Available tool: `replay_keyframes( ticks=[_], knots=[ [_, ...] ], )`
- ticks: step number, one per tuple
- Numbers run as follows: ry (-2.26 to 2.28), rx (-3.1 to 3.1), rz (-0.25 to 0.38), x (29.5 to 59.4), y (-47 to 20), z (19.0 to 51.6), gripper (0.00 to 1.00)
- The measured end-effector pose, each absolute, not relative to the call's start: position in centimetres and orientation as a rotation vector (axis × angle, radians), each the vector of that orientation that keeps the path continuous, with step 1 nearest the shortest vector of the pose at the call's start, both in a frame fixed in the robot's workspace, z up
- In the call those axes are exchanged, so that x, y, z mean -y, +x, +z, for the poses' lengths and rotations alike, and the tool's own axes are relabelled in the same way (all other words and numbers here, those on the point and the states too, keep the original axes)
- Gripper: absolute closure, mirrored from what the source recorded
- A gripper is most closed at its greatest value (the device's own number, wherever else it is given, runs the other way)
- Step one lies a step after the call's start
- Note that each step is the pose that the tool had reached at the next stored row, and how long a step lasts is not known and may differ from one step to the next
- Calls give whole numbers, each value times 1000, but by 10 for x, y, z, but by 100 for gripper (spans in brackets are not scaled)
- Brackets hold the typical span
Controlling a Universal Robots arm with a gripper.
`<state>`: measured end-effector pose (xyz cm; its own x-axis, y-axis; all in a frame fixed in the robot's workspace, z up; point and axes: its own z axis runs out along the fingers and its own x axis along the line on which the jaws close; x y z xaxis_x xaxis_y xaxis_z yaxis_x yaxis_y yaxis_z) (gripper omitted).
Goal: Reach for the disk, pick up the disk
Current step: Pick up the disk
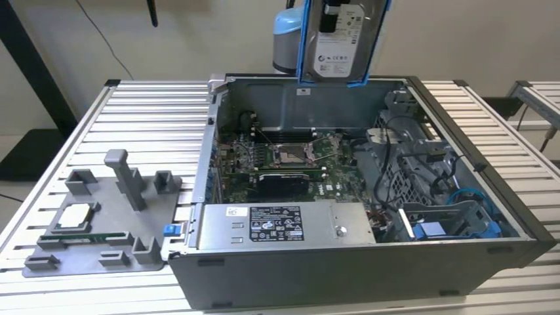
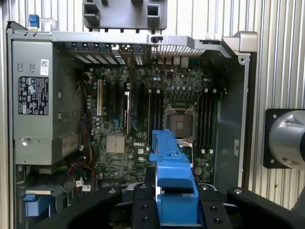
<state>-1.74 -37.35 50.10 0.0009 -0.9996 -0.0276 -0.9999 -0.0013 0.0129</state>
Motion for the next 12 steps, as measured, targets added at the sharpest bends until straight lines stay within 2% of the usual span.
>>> replay_keyframes(
  ticks=[12],
  knots=[
    [-2215, -2212, 45, 373, 26, 501, 100]
  ],
)
